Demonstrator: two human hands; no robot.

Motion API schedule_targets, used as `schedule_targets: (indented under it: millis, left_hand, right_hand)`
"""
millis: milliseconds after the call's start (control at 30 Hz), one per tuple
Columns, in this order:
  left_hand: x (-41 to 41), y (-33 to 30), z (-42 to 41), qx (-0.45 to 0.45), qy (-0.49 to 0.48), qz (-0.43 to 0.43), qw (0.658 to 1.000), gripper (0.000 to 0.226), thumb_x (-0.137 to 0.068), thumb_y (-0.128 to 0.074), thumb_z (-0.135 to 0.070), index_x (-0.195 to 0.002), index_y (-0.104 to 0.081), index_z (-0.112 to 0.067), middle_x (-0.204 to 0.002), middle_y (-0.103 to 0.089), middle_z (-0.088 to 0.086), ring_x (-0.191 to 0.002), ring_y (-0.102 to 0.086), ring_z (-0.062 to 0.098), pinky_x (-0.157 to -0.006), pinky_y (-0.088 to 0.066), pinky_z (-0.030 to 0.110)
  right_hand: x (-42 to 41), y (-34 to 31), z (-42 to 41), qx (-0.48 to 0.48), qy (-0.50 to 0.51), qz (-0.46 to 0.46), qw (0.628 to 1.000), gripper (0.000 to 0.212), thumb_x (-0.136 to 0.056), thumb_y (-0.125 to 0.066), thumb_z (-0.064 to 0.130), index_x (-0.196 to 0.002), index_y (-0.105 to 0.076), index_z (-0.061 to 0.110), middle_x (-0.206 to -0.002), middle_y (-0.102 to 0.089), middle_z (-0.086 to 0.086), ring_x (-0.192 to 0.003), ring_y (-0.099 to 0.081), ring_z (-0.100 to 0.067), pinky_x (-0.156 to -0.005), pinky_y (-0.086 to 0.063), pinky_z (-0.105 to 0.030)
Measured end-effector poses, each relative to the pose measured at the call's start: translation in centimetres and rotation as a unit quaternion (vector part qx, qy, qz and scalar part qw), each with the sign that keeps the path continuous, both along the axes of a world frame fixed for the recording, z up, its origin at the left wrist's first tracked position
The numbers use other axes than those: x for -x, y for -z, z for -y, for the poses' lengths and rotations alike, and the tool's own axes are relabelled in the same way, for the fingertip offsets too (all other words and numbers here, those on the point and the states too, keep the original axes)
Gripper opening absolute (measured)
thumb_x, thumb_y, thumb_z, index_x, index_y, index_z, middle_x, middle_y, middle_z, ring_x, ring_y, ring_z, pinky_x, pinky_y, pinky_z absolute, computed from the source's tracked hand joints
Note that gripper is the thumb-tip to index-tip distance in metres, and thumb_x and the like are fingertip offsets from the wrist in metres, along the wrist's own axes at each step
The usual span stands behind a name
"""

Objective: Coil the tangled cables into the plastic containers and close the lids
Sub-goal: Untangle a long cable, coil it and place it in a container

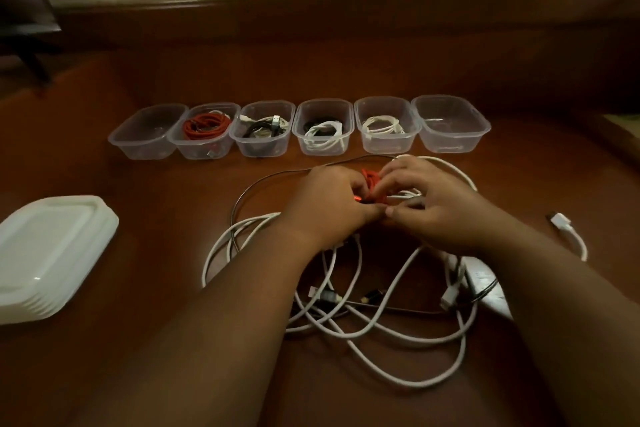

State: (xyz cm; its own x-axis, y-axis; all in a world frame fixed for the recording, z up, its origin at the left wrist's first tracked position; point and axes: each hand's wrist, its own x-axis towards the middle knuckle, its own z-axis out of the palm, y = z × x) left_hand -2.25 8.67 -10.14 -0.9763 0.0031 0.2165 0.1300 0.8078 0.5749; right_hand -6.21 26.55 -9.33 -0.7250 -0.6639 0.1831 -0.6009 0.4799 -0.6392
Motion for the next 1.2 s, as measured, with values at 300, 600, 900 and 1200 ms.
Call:
schedule_targets:
  millis: [300, 600, 900, 1200]
  left_hand:
    - [0.8, 1.1, -0.4, 0.027, -0.005, -0.024, 0.999, 0.007, -0.072, -0.071, -0.023, -0.076, -0.074, -0.018, -0.073, -0.068, 0.001, -0.067, -0.061, 0.017, -0.062, -0.053, 0.037]
    - [0.1, -0.3, 0.7, -0.072, 0.013, 0.070, 0.995, 0.004, -0.084, -0.077, -0.027, -0.082, -0.074, -0.025, -0.082, -0.071, -0.011, -0.077, -0.066, -0.001, -0.071, -0.053, 0.021]
    - [-0.2, -0.7, 0.5, -0.113, 0.005, 0.113, 0.987, 0.003, -0.084, -0.070, -0.022, -0.085, -0.068, -0.020, -0.086, -0.069, 0.002, -0.086, -0.066, 0.020, -0.080, -0.057, 0.044]
    - [0.0, -0.8, 1.0, -0.182, 0.004, 0.133, 0.974, 0.015, -0.090, -0.068, -0.024, -0.090, -0.070, -0.009, -0.087, -0.070, 0.007, -0.086, -0.064, 0.018, -0.088, -0.052, 0.046]
  right_hand:
    - [0.4, 1.0, 1.5, 0.028, 0.047, 0.009, 0.998, 0.013, -0.082, -0.066, 0.050, -0.080, -0.062, 0.038, -0.102, -0.050, 0.013, -0.094, -0.050, -0.004, -0.075, -0.042, -0.021]
    - [1.1, 1.5, 1.6, 0.003, 0.083, 0.041, 0.996, 0.015, -0.103, -0.043, 0.033, -0.095, -0.053, 0.026, -0.104, -0.043, 0.007, -0.087, -0.046, -0.004, -0.066, -0.032, -0.013]
    - [1.4, 1.0, 0.9, 0.026, 0.036, 0.120, 0.992, 0.010, -0.093, -0.060, 0.041, -0.088, -0.063, 0.033, -0.111, -0.048, 0.010, -0.100, -0.052, -0.006, -0.075, -0.043, -0.021]
    - [1.5, 1.1, 0.8, 0.036, 0.054, 0.109, 0.992, 0.016, -0.086, -0.071, 0.041, -0.077, -0.067, 0.028, -0.111, -0.054, 0.007, -0.100, -0.055, -0.012, -0.081, -0.049, -0.030]
